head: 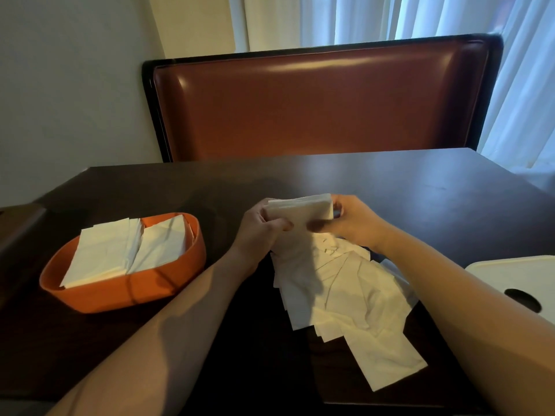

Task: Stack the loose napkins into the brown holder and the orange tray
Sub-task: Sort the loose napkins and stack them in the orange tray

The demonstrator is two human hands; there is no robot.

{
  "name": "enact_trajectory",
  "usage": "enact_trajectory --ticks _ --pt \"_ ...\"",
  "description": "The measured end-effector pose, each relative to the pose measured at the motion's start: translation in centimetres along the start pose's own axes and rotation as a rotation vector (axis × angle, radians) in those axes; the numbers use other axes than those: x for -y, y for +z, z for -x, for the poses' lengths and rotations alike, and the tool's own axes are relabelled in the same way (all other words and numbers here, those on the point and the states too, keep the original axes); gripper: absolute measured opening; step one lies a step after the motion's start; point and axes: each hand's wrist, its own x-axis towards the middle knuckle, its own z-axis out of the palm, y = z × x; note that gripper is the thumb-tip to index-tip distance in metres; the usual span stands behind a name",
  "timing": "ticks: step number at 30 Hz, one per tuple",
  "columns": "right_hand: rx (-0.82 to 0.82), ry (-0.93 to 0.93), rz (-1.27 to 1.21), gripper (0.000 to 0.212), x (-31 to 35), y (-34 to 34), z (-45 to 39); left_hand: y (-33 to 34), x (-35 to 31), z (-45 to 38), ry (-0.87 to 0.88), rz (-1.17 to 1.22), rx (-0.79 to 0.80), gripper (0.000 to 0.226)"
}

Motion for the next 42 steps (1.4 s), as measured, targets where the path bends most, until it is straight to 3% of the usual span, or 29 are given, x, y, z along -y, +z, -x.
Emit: enact_trajectory --ticks 3,7,12,18,20,23,30,37,42 --pt "-0.06 -0.026 -0.012 0.013 -0.1 0.0 -0.1 0.1 0.1 0.1 0.013 -0.015 -0.014 0.019" --pt "-0.174 -0.071 -0.059 0.029 1.1 0.1 0.1 0.8 -1.5 0.1 0.105 -0.012 -0.184 0.012" --pt "-0.288 -0.194 -0.144 0.025 6.0 -0.6 -0.6 -0.2 -5.5 1.2 0.159 0.031 -0.253 0.008" --pt "-0.15 -0.235 -0.126 0.007 11.4 3.1 -2.7 -7.1 -7.8 3.8 0.21 -0.08 -0.314 0.015" --pt "-0.046 -0.197 -0.209 0.011 12.4 4.7 -3.6 -9.9 -8.0 4.6 0.236 -0.152 -0.353 0.017" --pt "0.099 -0.073 -0.311 0.02 13.9 7.6 -4.9 -13.9 -7.9 5.9 0.107 -0.203 -0.395 0.017" --pt "0.074 0.048 -0.273 0.028 15.2 13.6 -6.9 -18.9 -7.2 9.2 -0.005 -0.391 -0.344 0.032" --pt "0.063 -0.084 0.071 0.035 14.9 15.1 -6.6 -19.0 -6.5 10.0 -0.12 -0.578 -0.21 0.038" --pt "0.038 -0.336 0.459 0.021 15.4 14.9 -6.2 -19.4 -6.8 9.3 0.026 -0.781 -0.244 0.035"
